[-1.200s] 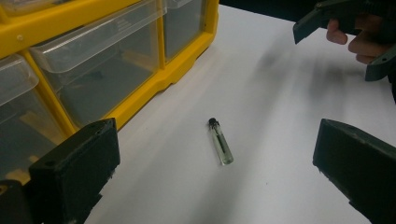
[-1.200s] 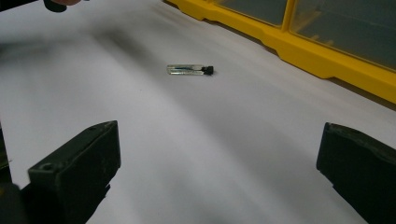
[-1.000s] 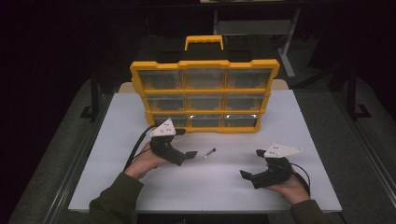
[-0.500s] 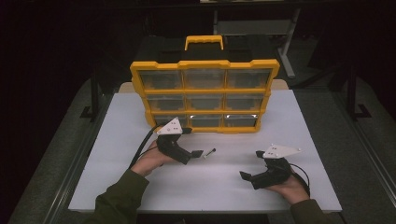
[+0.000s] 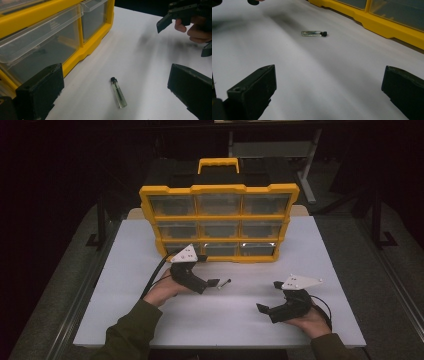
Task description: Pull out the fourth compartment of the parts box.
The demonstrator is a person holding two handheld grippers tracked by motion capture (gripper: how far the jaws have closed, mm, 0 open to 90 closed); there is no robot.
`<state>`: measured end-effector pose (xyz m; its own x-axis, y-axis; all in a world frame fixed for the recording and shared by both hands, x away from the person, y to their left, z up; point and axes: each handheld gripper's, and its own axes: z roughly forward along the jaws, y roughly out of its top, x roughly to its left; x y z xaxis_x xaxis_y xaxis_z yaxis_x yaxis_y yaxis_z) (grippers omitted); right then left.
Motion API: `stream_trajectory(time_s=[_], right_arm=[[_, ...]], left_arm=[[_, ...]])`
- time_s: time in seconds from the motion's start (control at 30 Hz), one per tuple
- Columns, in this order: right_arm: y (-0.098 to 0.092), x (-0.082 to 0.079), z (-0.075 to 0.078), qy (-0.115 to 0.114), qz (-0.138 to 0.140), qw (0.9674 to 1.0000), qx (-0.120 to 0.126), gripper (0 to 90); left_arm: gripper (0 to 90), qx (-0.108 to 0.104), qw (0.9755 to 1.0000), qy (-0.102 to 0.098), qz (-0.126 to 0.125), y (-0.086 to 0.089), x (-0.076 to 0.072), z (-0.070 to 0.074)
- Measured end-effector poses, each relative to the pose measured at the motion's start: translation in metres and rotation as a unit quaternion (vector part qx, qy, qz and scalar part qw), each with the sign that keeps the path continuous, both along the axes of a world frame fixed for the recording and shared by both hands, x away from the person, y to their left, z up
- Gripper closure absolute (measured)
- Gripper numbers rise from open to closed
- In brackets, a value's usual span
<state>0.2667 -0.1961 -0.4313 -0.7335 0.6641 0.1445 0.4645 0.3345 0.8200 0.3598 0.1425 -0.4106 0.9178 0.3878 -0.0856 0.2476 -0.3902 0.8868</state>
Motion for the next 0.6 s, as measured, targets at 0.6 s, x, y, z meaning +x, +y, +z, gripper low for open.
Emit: stream_trajectory(time_s=[0.6], right_arm=[[-0.0014, 0.0003, -0.0003, -0.003, 0.0, 1.0, 0.003, 0.0]], left_arm=[[0.5, -0.001, 0.9999, -0.016, -0.001, -0.0051, 0.0029, 0.0011]])
